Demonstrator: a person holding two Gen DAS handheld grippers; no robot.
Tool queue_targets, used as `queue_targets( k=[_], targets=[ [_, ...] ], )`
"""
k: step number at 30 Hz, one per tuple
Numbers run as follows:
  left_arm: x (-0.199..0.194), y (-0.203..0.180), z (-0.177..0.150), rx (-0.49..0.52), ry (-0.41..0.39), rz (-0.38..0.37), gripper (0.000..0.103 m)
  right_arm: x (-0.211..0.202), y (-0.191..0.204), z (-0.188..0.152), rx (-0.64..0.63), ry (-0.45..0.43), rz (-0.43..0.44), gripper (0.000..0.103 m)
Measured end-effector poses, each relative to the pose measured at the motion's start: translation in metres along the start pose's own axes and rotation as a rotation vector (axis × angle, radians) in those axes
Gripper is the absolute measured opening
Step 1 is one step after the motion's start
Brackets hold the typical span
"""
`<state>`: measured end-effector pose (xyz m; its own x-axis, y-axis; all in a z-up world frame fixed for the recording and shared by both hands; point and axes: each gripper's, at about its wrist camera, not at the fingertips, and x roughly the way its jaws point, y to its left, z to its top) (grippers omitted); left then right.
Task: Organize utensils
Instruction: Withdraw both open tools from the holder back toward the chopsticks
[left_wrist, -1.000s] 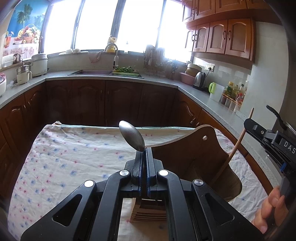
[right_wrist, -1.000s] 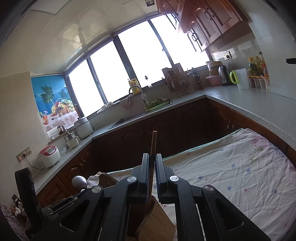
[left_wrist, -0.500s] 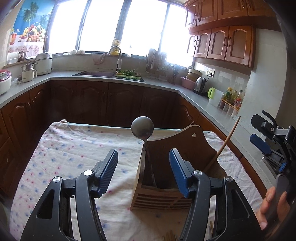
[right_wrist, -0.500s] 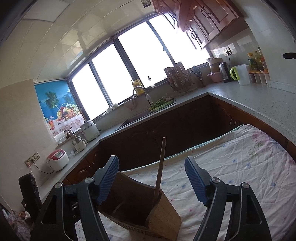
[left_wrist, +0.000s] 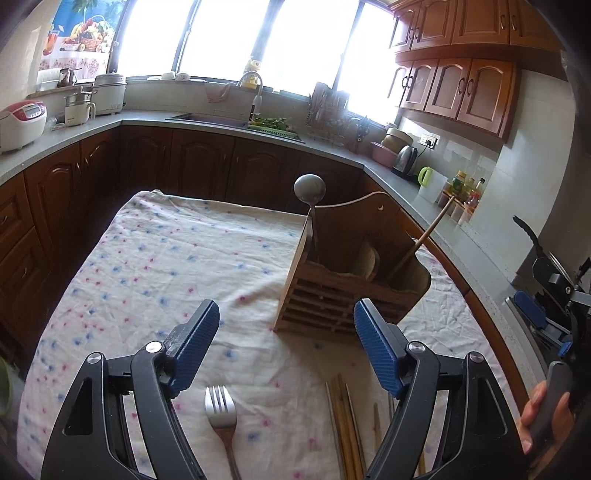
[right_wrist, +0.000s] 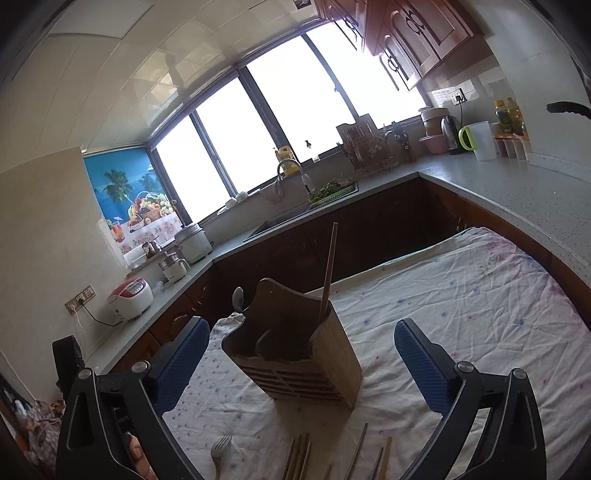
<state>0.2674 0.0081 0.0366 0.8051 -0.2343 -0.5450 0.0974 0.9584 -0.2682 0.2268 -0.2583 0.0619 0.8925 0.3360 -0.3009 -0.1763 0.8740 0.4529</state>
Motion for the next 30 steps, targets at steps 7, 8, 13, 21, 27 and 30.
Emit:
queue_targets(
  k=[7,8,13,21,27,30],
  targets=[
    [-0.020,-0.004,-0.037,0.024,0.065,-0.004,0.078,-0.032,-0.002,-0.035,-0.037,0.056,-0.045,0.102],
    [-0.022,-0.005,-0.042,0.025,0.074,-0.008,0.078,-0.036,-0.004,-0.039,-0.040,0.066,-0.050,0.102],
    [-0.026,-0.007,-0.063,0.036,0.123,-0.011,0.078,-0.051,-0.013,-0.060,-0.035,0.108,-0.084,0.102],
    [-0.022,-0.012,-0.084,0.051,0.183,0.003,0.078,-0.059,-0.024,-0.081,-0.019,0.159,-0.132,0.102],
    [-0.012,-0.015,-0.086,0.052,0.228,0.002,0.078,-0.055,-0.028,-0.082,-0.009,0.177,-0.138,0.101],
    [-0.007,-0.017,-0.086,0.059,0.244,0.003,0.078,-0.050,-0.028,-0.082,-0.019,0.186,-0.147,0.101]
  ],
)
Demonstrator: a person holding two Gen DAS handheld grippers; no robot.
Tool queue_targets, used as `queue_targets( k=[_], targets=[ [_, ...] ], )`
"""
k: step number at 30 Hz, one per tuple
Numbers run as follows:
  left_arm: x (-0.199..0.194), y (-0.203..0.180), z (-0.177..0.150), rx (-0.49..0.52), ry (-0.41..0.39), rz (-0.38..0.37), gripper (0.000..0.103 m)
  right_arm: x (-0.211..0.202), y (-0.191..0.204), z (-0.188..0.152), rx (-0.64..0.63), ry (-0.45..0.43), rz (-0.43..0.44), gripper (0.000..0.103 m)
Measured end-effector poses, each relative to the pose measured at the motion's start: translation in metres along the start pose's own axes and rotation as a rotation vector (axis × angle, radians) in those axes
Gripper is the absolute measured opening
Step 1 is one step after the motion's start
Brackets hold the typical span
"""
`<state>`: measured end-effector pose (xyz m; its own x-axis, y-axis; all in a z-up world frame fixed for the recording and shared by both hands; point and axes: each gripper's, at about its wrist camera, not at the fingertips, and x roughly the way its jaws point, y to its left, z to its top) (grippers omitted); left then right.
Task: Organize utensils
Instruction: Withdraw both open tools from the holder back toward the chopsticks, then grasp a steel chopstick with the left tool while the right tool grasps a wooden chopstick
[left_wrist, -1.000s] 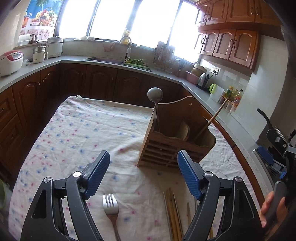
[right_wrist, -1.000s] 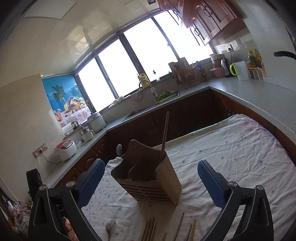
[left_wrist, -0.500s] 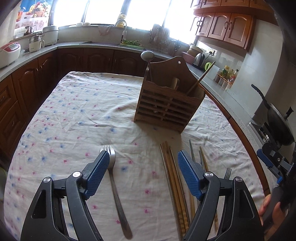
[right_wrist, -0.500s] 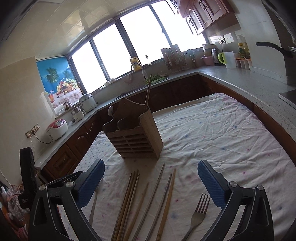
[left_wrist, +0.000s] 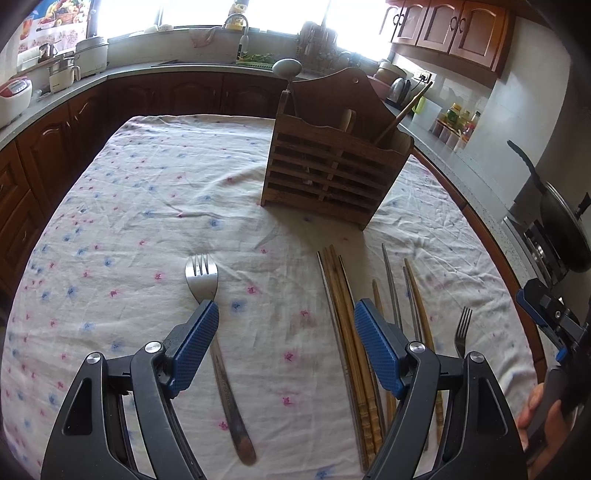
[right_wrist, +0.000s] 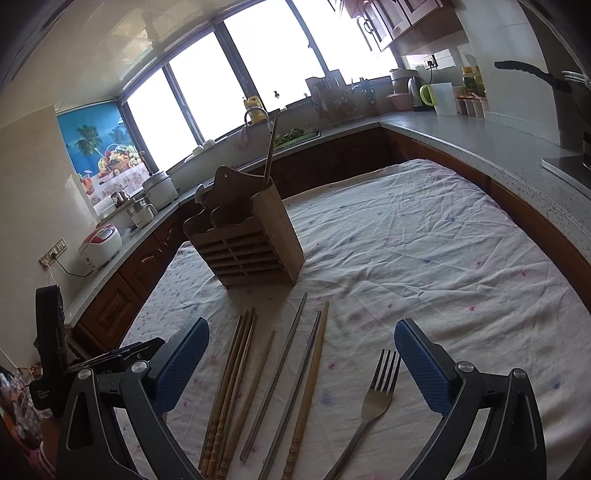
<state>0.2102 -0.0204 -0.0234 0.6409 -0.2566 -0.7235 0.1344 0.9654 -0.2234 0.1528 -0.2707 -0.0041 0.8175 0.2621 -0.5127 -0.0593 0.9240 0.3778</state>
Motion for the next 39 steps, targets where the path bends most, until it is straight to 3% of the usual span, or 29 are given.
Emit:
queue_targets(
  k=[3,5,7,9,13,16,20,27,39],
  targets=[
    [0.007,-0.001,0.003,0.007,0.018,-0.001,0.077,0.007,0.002,0.001,-0.019,0.011,-0.020,0.095],
    [0.013,-0.002,0.006,0.009,0.032,-0.006,0.075,0.014,0.002,0.002,-0.025,0.031,-0.032,0.085],
    [0.020,-0.004,0.008,0.018,0.057,-0.021,0.063,0.023,0.001,0.002,-0.030,0.056,-0.047,0.070],
    [0.029,-0.006,0.011,0.028,0.080,-0.024,0.056,0.033,-0.001,0.002,-0.032,0.086,-0.055,0.063],
    [0.045,-0.012,0.015,0.039,0.112,-0.035,0.051,0.058,-0.002,-0.003,-0.044,0.171,-0.071,0.043],
    [0.056,-0.018,0.018,0.047,0.133,-0.042,0.051,0.074,-0.002,-0.009,-0.059,0.230,-0.087,0.034],
    [0.071,-0.025,0.021,0.072,0.158,-0.032,0.050,0.089,-0.003,-0.017,-0.065,0.284,-0.099,0.028],
    [0.094,-0.028,0.022,0.102,0.201,0.004,0.034,0.101,-0.006,-0.021,-0.072,0.328,-0.111,0.020],
    [0.106,-0.043,0.028,0.204,0.192,0.048,0.034,0.121,-0.001,-0.008,-0.118,0.337,-0.144,0.015]
  ],
)
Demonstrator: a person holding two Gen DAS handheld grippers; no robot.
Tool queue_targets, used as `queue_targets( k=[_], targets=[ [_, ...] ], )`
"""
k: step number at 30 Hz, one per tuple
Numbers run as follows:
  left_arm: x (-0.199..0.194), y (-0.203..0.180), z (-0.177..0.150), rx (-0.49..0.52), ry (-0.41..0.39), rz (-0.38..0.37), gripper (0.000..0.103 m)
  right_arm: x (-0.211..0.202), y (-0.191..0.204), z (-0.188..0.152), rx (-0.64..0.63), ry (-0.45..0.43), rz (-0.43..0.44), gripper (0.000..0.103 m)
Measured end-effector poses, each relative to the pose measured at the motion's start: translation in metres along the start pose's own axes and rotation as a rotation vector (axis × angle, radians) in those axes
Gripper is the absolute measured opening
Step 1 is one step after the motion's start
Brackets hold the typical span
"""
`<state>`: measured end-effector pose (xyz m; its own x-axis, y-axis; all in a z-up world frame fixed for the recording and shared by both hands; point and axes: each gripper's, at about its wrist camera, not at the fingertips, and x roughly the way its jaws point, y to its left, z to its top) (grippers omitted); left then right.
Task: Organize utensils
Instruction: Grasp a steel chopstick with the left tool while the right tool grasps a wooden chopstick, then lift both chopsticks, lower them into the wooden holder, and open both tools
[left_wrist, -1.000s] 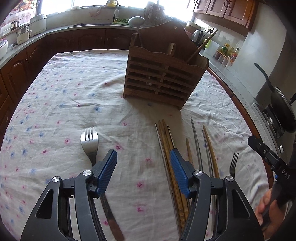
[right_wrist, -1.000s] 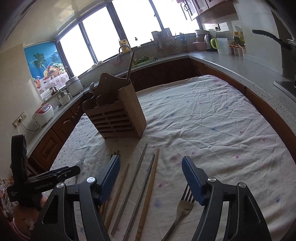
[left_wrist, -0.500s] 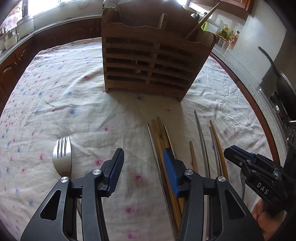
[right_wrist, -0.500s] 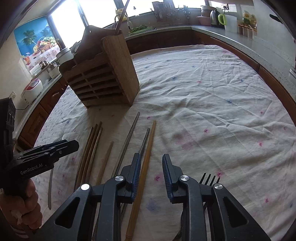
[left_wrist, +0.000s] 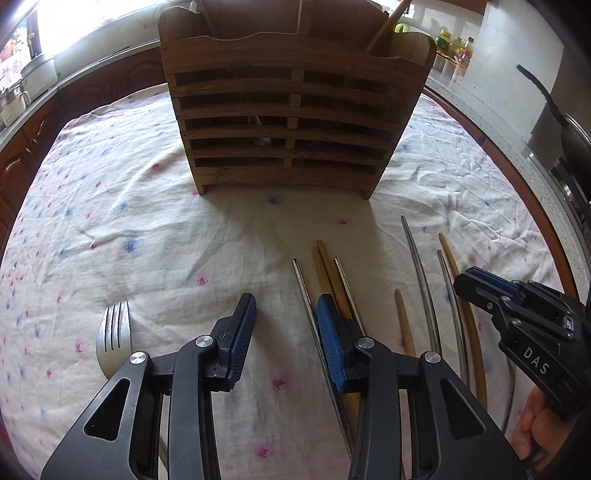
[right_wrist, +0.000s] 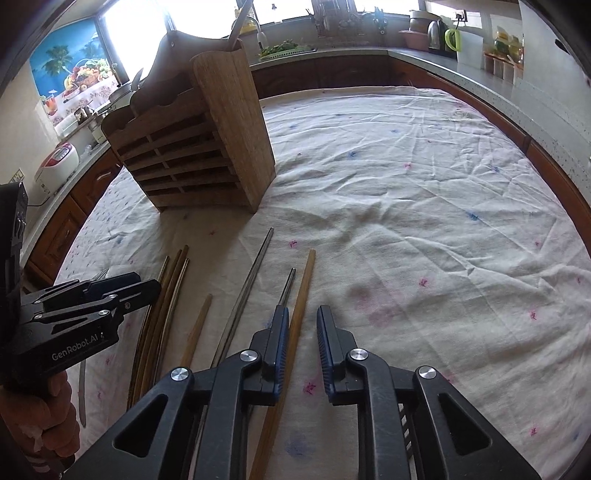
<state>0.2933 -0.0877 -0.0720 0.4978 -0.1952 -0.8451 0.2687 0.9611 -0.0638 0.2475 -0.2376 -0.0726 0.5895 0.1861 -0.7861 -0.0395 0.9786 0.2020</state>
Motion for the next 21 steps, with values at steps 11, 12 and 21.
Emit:
queue_targets(
  k=[11,12,21],
  targets=[
    [0.008,-0.025,0.006,0.115,-0.018,0.029,0.008,0.016,0.005,0.018,-0.043,-0.007,-0.028,0.009],
    [0.008,-0.024,0.006,0.111,-0.020,0.022,0.007,0.016,0.002,0.018,-0.027,-0.008,-0.013,0.008],
    [-0.027,0.009,-0.003,-0.015,-0.049,-0.115,0.004,-0.026,-0.004,0.019,0.069,-0.078,0.124,0.006]
  ],
)
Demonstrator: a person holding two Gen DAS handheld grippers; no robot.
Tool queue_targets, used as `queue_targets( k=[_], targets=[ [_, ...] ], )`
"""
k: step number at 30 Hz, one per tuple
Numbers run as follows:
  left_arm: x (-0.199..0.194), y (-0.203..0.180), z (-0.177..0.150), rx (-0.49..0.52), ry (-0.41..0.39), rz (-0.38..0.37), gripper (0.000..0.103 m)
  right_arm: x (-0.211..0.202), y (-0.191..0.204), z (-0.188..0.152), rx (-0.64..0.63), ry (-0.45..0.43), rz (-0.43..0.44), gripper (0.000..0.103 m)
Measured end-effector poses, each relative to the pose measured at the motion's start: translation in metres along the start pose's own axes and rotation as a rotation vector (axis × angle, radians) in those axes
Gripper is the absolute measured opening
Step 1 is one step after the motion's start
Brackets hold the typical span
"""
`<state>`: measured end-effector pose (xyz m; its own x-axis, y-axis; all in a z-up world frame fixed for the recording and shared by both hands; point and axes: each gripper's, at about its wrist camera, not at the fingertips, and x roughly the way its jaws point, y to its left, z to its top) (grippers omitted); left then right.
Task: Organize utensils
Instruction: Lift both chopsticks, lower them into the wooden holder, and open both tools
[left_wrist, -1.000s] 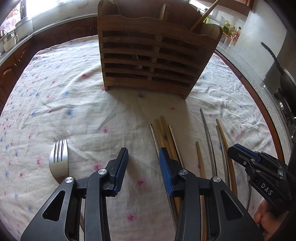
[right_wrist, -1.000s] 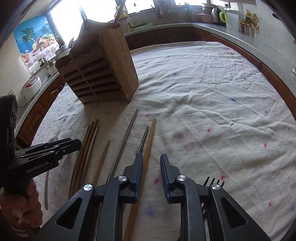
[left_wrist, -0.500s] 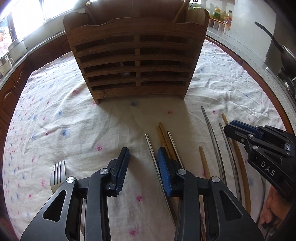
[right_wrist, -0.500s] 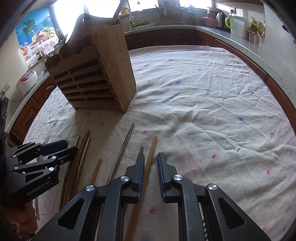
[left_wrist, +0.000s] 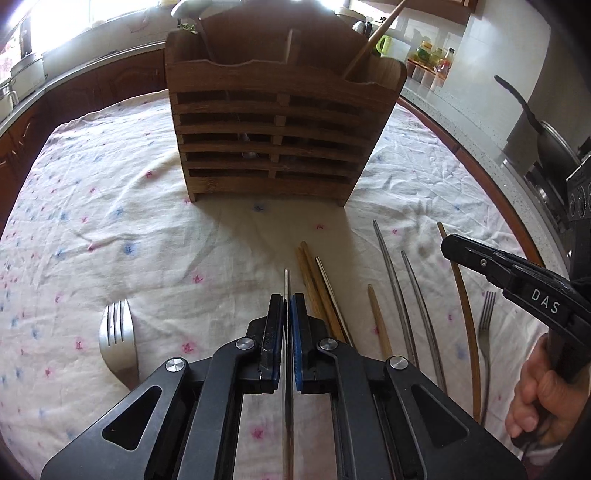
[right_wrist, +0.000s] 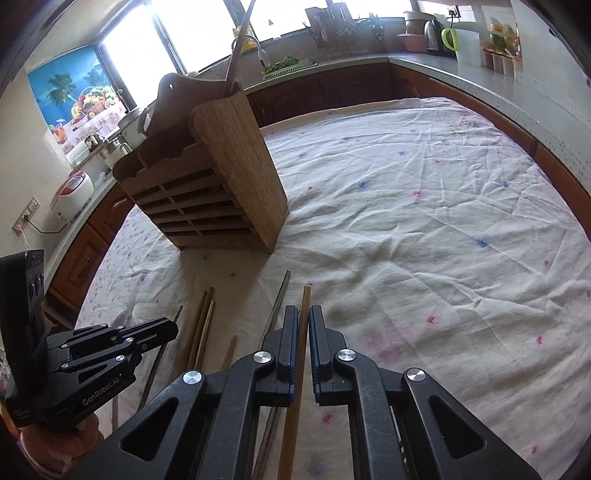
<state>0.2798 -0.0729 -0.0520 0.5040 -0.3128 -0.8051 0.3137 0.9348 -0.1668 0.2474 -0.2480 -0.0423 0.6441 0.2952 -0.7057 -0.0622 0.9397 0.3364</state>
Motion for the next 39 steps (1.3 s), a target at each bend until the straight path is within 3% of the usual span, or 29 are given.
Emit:
queue_targets(
  k=[5,18,29,39],
  targets=[
    [-0.047,0.009,-0.001,-0.035,-0.080,-0.054,0.004,-0.033,0.009,0.007,0.001,-0.061,0.042,0.005],
    [-0.142,0.007,-0.005,-0.028,-0.268,-0.102,0.004,-0.116,0.032,0.019,-0.032,-0.247,0.087,0.005],
    [-0.171,0.014,-0.004,-0.031,-0.346,-0.102,0.004,-0.148,0.040,0.029,-0.047,-0.342,0.096,0.005],
    [-0.181,0.022,0.005,-0.058,-0.392,-0.096,0.004,-0.153,0.041,0.039,-0.052,-0.367,0.101,0.005]
  ],
)
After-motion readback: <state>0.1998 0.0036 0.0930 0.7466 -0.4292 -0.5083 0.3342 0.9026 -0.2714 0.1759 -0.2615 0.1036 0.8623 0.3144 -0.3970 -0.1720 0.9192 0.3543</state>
